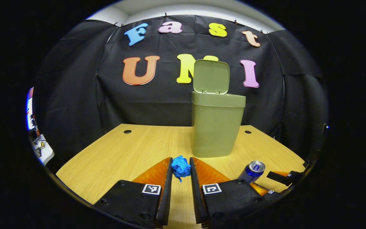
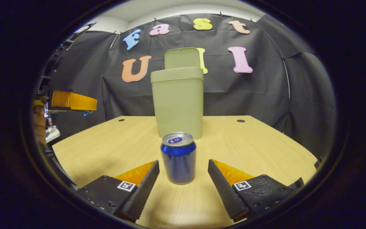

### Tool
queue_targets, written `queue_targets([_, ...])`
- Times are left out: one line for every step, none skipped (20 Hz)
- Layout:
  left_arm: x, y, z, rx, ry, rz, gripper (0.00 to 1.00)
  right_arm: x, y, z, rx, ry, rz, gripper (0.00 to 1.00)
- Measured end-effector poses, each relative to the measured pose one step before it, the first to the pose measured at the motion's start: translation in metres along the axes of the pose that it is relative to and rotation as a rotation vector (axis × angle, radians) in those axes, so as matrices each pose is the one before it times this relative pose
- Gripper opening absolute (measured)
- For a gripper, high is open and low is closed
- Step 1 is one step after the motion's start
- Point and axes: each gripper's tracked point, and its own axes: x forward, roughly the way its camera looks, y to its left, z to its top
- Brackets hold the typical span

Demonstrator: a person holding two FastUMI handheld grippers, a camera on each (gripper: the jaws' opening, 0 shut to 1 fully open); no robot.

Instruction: Press the lid of the desktop garbage bin to open it, pick up the crumpled paper on the desktop and throw it into the bin, then pick up the pop can on the desktop and drop it into the bin, and finally close the garbage bin lid.

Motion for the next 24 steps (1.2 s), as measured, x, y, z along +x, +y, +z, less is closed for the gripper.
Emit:
queue_targets([0.00081, 0.00082, 0.00014, 0.00060, 0.00261, 0.00054, 0.34, 0.00577, 0.00162, -0.00102, -0.00220, 0.00733, -0.00229, 0.96])
queue_targets([-0.00016, -0.00071, -0.00100, 0.00193, 0.00478, -0.00204, 0.34, 0.00456, 0.00159, -0.00108, -0.00403, 0.00594, 0.00053, 0.93])
queue_targets([0.00035, 0.00039, -0.00029, 0.00093, 0.00345, 0.00034, 0.34, 0.00478, 0.00192, 0.00097, -0.00454, 0.00295, -0.00351, 0.93])
queue_targets([0.00055, 0.00008, -0.00066, 0.00025, 0.00200, -0.00049, 0.34, 0.00445, -0.00095, 0.00051, -0.00319, 0.00122, -0.00510, 0.93])
queue_targets([0.00039, 0.00002, -0.00044, 0.00046, 0.00377, 0.00097, 0.34, 0.00478, 0.00006, 0.00152, -0.00304, 0.00115, -0.00353, 0.93])
queue_targets([0.00036, 0.00044, -0.00038, 0.00152, 0.00350, 0.00034, 0.34, 0.00497, 0.00095, 0.00015, -0.00430, 0.00378, -0.00315, 0.93])
queue_targets([0.00027, -0.00047, 0.00053, 0.00291, 0.00013, -0.00157, 0.34, 0.00462, 0.00137, -0.00090, -0.00605, 0.00705, -0.00132, 0.96])
queue_targets([0.00000, 0.00011, -0.00018, 0.00184, 0.00000, 0.00246, 0.37, 0.00305, -0.00003, -0.00201, -0.00471, 0.00845, -0.00060, 0.96])
queue_targets([-0.00024, 0.00066, 0.00033, 0.00021, -0.00244, 0.00313, 0.34, 0.00383, -0.00051, -0.00045, -0.00125, 0.00578, -0.00035, 0.93])
queue_targets([-0.00092, 0.00007, -0.00014, 0.00015, -0.00009, 0.00000, 0.34, 0.00128, -0.00056, -0.00203, 0.00661, 0.01245, 0.00418, 0.96])
queue_targets([0.00027, -0.00032, -0.00042, -0.00182, 0.00125, -0.00131, 0.34, 0.00102, 0.00071, 0.00175, 0.01294, -0.00132, 0.00905, 0.92])
queue_targets([0.00059, -0.00001, -0.00094, 0.00026, 0.00296, -0.00070, 0.34, 0.00030, -0.00262, -0.00009, 0.00764, -0.00004, 0.00151, 0.87])
queue_targets([0.00049, 0.00030, -0.00213, -0.00041, 0.00221, -0.00063, 0.34, -0.00110, 0.00045, 0.00099, 0.00102, -0.00046, 0.00069, 0.83])
queue_targets([0.00050, 0.00019, -0.00053, -0.00224, 0.00314, -0.00110, 0.34, -0.00103, -0.00123, 0.00074, -0.00639, 0.00117, -0.00261, 0.82])
queue_targets([0.00034, -0.00006, -0.00014, -0.00171, 0.00040, -0.00107, 0.34, -0.00268, -0.00229, 0.00094, -0.00751, -0.00211, -0.00668, 0.82])
queue_targets([-0.00075, 0.00073, 0.00088, 0.00004, -0.00151, 0.00125, 0.34, -0.00490, -0.00137, 0.00445, -0.00192, -0.00986, -0.00001, 0.81])
queue_targets([-0.00057, 0.00016, 0.00239, 0.00166, -0.00333, 0.00242, 0.34, -0.00475, -0.00160, 0.00572, 0.00456, -0.00940, 0.00435, 0.82])
queue_targets([-0.00197, -0.00163, -0.00263, 0.00060, -0.00339, 0.00473, 0.34, -0.00728, -0.00065, 0.00667, 0.00798, -0.01123, 0.00606, 0.81])
queue_targets([-0.00064, -0.00004, -0.00057, 0.00008, -0.00171, 0.00364, 0.34, -0.00600, -0.00233, 0.00768, 0.00476, -0.01026, 0.00076, 0.82])
queue_targets([0.00038, -0.00119, 0.00016, 0.00035, -0.00343, 0.00128, 0.34, -0.00716, -0.00204, 0.00840, -0.00232, -0.00803, 0.00024, 0.82])
queue_targets([-0.00036, -0.00102, 0.00093, 0.00151, -0.00265, 0.00018, 0.34, -0.00775, -0.00095, 0.00988, -0.00173, -0.01687, 0.00912, 0.82])
queue_targets([-0.00029, 0.00007, -0.00016, 0.00230, -0.00209, 0.00127, 0.34, -0.00705, -0.00319, 0.01004, -0.00345, -0.01733, 0.00008, 0.82])
queue_targets([-0.00057, -0.00073, 0.00066, 0.00040, -0.00110, 0.00135, 0.34, -0.00652, -0.00535, 0.00982, -0.00047, -0.01761, -0.00891, 0.81])
queue_targets([-0.00058, -0.00068, -0.00096, -0.00195, 0.00125, 0.00237, 0.34, -0.00627, -0.00463, 0.00893, -0.00014, -0.01102, -0.00639, 0.82])
